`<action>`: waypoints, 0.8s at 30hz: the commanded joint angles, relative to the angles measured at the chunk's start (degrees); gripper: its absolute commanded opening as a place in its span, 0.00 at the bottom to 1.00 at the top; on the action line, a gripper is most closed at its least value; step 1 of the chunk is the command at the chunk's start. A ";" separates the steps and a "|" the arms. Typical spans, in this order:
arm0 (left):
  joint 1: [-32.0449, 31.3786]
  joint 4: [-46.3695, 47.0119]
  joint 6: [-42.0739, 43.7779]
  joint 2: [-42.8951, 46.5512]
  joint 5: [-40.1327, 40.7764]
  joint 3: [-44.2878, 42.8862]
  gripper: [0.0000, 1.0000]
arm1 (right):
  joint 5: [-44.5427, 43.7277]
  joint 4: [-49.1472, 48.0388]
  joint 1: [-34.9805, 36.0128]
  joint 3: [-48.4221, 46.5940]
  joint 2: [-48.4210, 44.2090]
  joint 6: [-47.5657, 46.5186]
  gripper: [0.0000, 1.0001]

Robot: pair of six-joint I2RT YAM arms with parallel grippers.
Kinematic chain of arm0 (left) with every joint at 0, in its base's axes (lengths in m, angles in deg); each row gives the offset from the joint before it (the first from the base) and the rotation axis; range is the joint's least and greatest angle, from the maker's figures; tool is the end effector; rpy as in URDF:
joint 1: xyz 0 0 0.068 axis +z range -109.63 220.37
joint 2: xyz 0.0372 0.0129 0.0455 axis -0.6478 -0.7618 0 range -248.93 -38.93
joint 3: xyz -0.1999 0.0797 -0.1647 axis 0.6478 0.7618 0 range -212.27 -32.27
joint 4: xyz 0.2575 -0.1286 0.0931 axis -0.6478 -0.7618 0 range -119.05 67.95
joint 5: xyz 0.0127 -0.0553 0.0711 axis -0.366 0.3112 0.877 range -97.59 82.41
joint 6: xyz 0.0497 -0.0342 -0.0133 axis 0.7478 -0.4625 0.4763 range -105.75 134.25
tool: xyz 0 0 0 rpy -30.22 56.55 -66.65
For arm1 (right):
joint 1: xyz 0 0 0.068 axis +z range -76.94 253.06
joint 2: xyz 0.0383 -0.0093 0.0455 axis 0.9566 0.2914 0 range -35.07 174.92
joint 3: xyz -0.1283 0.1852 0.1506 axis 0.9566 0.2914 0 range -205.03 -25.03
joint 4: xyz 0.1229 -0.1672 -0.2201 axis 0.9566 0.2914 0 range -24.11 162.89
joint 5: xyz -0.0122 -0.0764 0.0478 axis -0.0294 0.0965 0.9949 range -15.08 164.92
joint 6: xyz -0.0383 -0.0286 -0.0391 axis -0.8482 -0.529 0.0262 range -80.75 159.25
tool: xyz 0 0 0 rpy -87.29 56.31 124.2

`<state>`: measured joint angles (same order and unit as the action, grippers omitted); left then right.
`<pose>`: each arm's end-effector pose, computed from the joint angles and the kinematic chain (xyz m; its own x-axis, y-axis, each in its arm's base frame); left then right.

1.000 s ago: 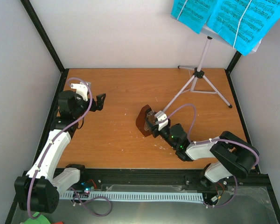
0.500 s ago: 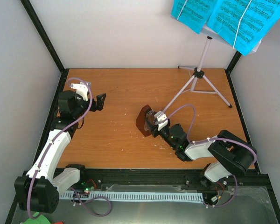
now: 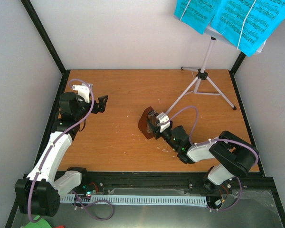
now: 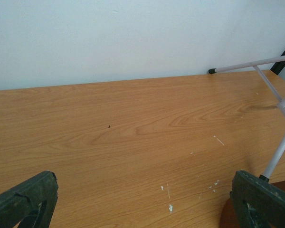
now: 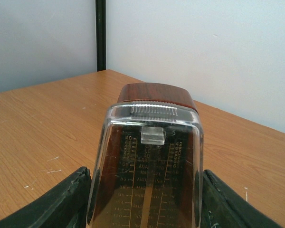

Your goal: Pack up the instrument practice props

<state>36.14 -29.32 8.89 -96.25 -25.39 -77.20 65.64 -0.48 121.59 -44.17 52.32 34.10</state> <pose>0.2828 -0.0352 0.2911 -0.3673 -0.0620 -0.9280 0.3245 0.9266 -0.1903 0.1980 0.2129 0.1258 0.0351 -0.0941 -0.9949 -0.6321 0.7690 -0.0950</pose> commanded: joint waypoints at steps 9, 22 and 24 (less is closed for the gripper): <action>0.19 1.64 1.33 -0.10 -0.72 -0.38 1.00 | -1.81 4.15 0.34 -1.01 1.98 -1.27 0.50; 0.18 1.55 1.41 0.09 -0.39 -0.34 1.00 | -1.19 5.38 0.32 -0.99 -0.10 -1.00 0.77; 0.14 1.52 1.49 0.11 -0.23 -0.36 0.99 | -1.17 6.36 0.27 -0.87 -1.47 -1.18 0.84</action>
<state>36.14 -29.32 8.89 -96.27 -25.39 -77.20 64.94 3.76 121.59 -45.24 52.89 33.69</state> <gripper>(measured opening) 0.995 0.796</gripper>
